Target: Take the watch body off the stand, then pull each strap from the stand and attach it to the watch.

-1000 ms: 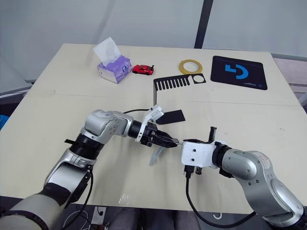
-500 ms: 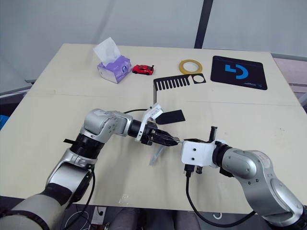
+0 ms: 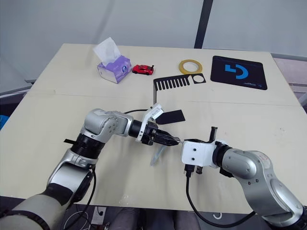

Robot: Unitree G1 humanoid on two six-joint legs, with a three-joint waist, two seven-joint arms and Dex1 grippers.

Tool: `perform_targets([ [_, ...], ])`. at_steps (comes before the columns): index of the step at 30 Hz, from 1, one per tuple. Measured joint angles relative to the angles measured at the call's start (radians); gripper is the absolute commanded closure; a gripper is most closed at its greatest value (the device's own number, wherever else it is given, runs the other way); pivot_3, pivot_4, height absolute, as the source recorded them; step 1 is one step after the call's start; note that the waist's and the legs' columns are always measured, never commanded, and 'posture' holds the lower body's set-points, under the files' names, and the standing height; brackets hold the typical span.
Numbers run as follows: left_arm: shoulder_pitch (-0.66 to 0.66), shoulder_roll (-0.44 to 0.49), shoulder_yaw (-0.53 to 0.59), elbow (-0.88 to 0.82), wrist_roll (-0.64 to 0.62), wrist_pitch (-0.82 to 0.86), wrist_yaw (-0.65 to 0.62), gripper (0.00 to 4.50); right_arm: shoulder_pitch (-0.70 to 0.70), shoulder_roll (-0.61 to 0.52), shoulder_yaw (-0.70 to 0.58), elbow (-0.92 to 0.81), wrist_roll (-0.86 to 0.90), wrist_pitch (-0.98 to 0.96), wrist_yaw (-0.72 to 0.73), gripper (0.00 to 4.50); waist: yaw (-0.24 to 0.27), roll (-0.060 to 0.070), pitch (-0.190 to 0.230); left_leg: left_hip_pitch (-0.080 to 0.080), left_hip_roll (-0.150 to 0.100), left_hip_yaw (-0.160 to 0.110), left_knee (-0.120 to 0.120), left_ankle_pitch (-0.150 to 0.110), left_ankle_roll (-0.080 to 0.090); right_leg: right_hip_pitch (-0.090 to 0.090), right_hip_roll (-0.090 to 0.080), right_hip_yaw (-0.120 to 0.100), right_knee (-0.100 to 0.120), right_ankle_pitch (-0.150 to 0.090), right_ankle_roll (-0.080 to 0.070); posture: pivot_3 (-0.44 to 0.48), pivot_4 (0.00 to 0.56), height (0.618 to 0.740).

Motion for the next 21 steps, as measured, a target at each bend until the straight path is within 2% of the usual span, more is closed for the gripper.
perform_targets([
  [21,0.0,-0.016,0.002,-0.002,0.0,-0.002,0.026,2.8,-0.038,0.01,0.0,0.011,-0.014,0.02,0.009,4.5,0.001,0.0,0.0,0.0,0.0,0.0,0.0,0.0,0.0,0.0,0.0,0.0,0.0,0.0,0.0,0.0,0.15,0.738],
])
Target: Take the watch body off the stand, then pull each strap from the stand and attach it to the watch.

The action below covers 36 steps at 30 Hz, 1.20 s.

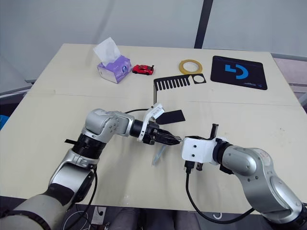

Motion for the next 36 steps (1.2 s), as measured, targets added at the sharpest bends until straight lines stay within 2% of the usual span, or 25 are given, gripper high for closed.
perform_targets([
  [19,-0.001,-0.028,0.035,-0.006,-0.012,-0.017,0.011,2.8,0.028,0.009,0.0,-0.006,-0.011,0.021,0.026,4.5,0.001,0.0,0.0,0.0,-0.001,0.0,0.0,0.0,0.0,0.0,-0.001,0.0,0.0,0.0,0.0,0.0,0.15,0.738],
  [27,-0.001,0.003,0.015,-0.002,-0.011,-0.059,-0.002,2.8,0.069,-0.003,-0.091,-0.08,0.041,0.073,0.054,4.5,0.0,0.0,0.0,0.0,0.0,0.0,0.0,0.0,0.0,0.0,-0.001,0.0,0.0,0.0,0.0,0.0,0.15,0.738],
  [36,0.0,0.005,0.007,-0.002,-0.011,-0.064,-0.003,2.8,0.068,-0.009,-0.12,-0.097,0.053,0.09,0.058,4.5,0.0,0.0,0.0,0.0,-0.001,0.0,0.0,0.0,0.0,0.0,0.0,0.0,0.0,0.0,0.0,0.0,0.15,0.738],
])
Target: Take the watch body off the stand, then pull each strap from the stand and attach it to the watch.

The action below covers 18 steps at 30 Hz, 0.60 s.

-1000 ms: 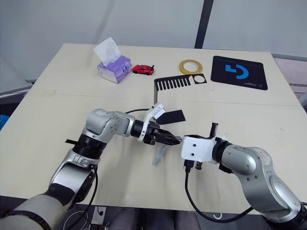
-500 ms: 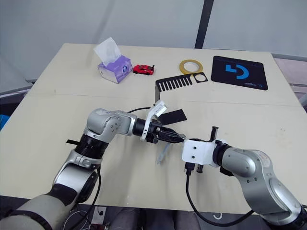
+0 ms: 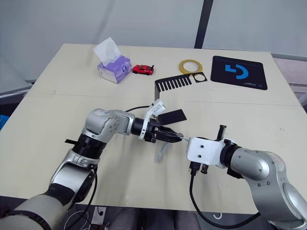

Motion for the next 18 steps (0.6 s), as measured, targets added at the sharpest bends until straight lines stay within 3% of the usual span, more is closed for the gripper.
perform_targets([
  [18,0.0,-0.007,0.001,-0.003,-0.001,0.009,0.006,2.8,-0.01,-0.003,0.021,0.022,-0.002,-0.027,-0.015,4.5,0.0,0.0,0.0,0.0,0.0,0.0,0.0,0.0,0.0,0.0,0.0,0.0,0.0,0.0,0.0,0.0,0.15,0.738],
])
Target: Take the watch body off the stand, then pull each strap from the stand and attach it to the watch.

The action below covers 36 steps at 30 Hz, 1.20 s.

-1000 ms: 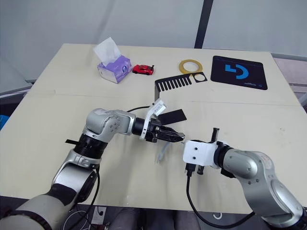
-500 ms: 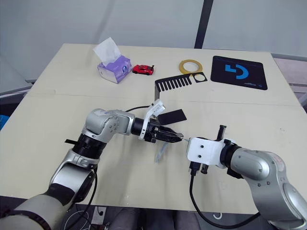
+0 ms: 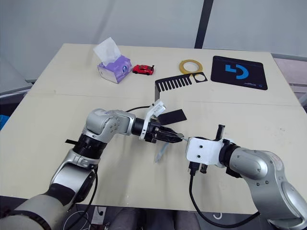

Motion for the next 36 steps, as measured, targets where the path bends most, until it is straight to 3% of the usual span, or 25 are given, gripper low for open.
perform_targets([
  [36,0.009,0.005,-0.001,0.013,-0.005,-0.015,0.009,2.8,-0.016,-0.001,0.01,-0.021,0.019,0.065,0.001,4.5,0.0,0.0,0.0,0.0,0.0,0.0,0.0,0.0,0.0,0.0,0.0,0.0,0.0,0.0,0.0,0.0,0.15,0.738],
])
